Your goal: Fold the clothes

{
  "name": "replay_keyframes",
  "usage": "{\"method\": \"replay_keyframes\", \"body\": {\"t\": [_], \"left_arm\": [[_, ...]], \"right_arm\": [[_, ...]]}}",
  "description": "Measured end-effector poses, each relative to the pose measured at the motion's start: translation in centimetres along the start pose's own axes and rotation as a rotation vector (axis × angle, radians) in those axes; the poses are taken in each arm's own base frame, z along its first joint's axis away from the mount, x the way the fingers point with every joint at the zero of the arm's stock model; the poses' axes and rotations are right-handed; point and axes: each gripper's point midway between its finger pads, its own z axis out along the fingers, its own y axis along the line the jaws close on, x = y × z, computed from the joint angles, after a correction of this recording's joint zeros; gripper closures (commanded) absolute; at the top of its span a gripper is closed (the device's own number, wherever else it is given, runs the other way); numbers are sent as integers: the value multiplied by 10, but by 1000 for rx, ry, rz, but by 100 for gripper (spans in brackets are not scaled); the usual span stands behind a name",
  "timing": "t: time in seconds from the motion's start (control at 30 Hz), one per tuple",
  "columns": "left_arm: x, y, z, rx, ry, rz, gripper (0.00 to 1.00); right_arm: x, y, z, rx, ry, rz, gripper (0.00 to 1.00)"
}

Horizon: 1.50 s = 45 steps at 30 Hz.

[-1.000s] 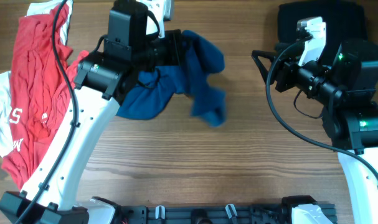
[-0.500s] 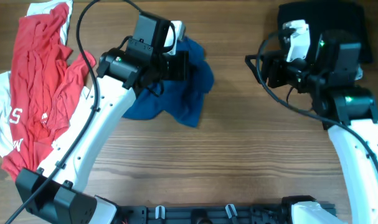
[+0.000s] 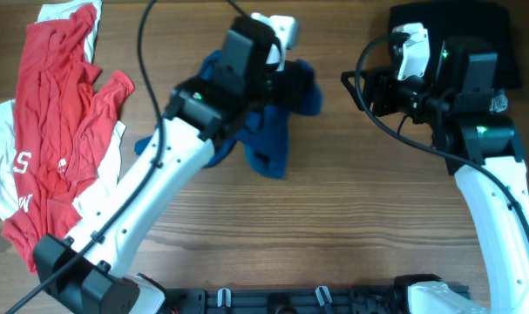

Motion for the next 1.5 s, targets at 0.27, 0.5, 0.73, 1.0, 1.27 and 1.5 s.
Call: {"method": "replay_keyframes", "body": {"t": [0.27,0.5,0.73,1.0,1.27,1.5], "left_arm": [[-2,-39,4,81,-39,22,0],[-4,3,-4,-6,-15,-43,0],[31,127,-73,-341,142,-279,0],[64,212,-110,-539,198,-472,0],[102,236,-96,-572,248,-516,0],[118,243,-87,-576,267,-522,0]], "right_arm": [[-25,-12,-45,68,-134,35,27],[-18,-14,-59,92,-125,68,23],[43,-8,-15,50,157,126,18],[113,12,69,42,450,87,25],[165,7,108,143,612,110,29],[189,46,123,144,647,-89,25]]}}
